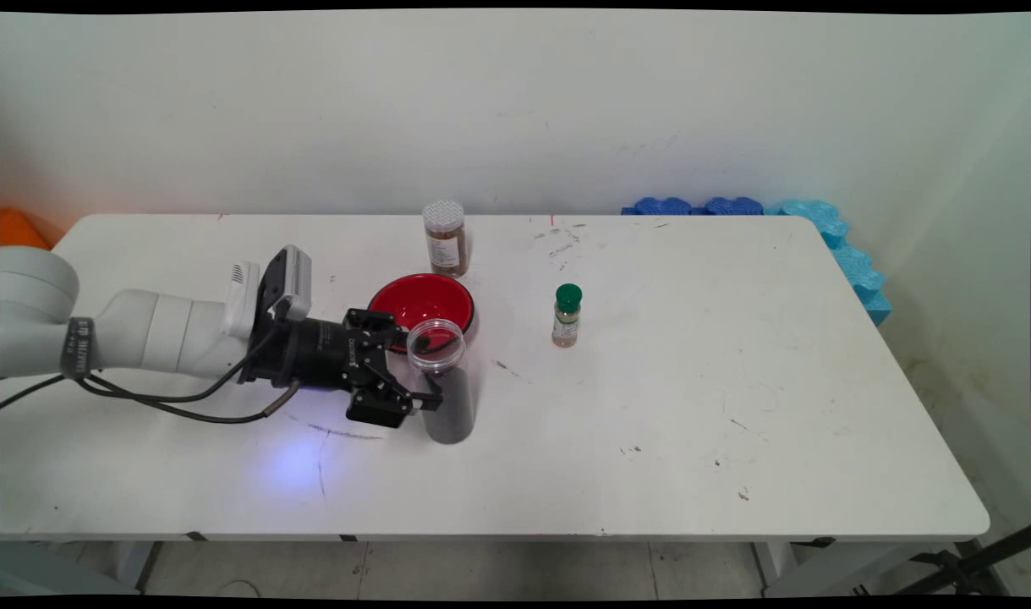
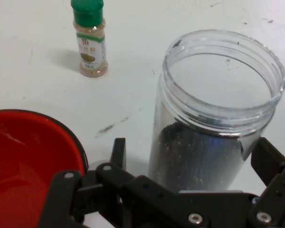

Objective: Pick up the black seasoning powder from the table

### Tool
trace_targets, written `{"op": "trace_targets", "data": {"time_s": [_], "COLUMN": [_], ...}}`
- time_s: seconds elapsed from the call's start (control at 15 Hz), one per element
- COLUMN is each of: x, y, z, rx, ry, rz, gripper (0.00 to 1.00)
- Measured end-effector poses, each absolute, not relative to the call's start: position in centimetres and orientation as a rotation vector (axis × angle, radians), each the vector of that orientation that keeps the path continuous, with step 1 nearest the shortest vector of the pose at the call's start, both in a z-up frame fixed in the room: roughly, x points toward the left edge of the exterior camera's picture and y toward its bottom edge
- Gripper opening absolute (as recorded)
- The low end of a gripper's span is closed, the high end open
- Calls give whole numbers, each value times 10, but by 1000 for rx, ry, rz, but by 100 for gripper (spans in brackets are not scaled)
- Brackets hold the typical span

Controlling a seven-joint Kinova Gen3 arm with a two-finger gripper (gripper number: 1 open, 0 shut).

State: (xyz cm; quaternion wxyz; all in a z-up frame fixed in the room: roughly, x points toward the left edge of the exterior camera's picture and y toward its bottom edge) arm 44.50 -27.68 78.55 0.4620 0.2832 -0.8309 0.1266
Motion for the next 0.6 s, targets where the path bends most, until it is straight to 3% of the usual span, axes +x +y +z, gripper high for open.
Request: {"op": "trace_targets", "data": {"time_s": [0.53,0.6], "x": [440,439], "y": [-277,-277], "z": [774,773], "rx": [681,676], "ry": [-2012,-2013], "rz": [299,298], "gripper": [100,0]}}
